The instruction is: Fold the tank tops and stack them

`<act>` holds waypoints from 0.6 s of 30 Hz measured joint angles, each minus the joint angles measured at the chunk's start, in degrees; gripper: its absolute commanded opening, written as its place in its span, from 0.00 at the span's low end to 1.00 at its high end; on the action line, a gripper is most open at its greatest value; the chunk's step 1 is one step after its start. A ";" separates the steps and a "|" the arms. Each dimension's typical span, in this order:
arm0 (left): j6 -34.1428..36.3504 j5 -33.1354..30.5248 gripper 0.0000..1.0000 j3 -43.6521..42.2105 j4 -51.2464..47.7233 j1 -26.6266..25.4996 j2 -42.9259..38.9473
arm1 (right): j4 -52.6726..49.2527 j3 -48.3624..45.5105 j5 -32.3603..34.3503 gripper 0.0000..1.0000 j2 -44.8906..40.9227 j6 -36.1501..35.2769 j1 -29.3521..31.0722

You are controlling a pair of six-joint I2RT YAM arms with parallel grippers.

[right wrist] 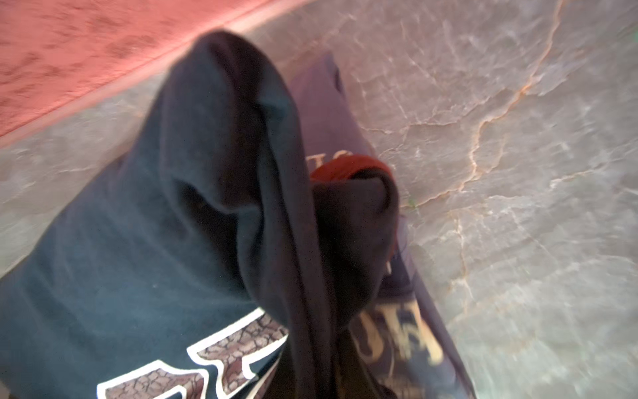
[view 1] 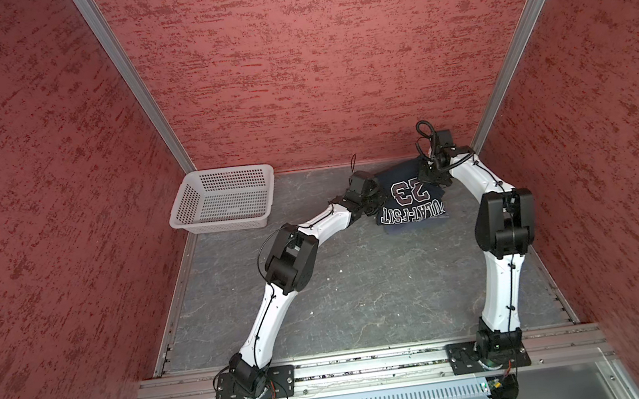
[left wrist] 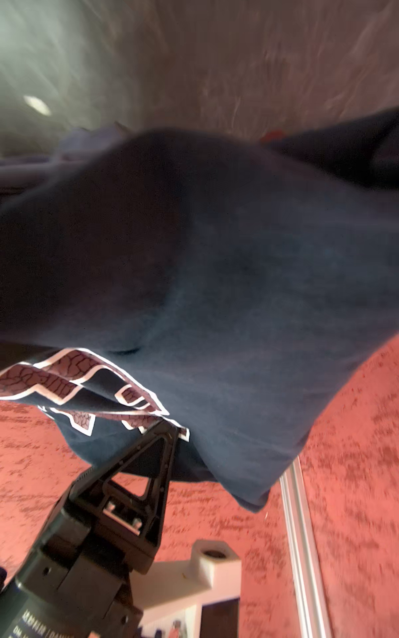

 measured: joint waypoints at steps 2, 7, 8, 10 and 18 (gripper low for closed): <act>-0.87 -0.11 0.35 2.21 -0.98 -0.04 2.16 | -0.33 1.70 1.29 0.50 2.78 -0.61 -0.37; -0.83 -1.60 0.68 6.99 -7.08 0.61 4.61 | -2.49 10.16 6.32 0.76 9.01 -1.25 -1.27; -0.31 -1.99 0.72 7.65 -8.33 0.79 4.59 | -2.82 11.10 7.10 0.79 9.22 -1.33 -1.33; 1.05 -3.41 0.81 8.50 -11.10 1.33 4.04 | -3.08 11.65 8.39 0.84 8.57 -1.38 -1.36; 9.40 -8.41 1.00 0.70 -21.46 3.02 -8.83 | -0.76 -4.61 11.52 0.91 -6.95 -1.14 1.90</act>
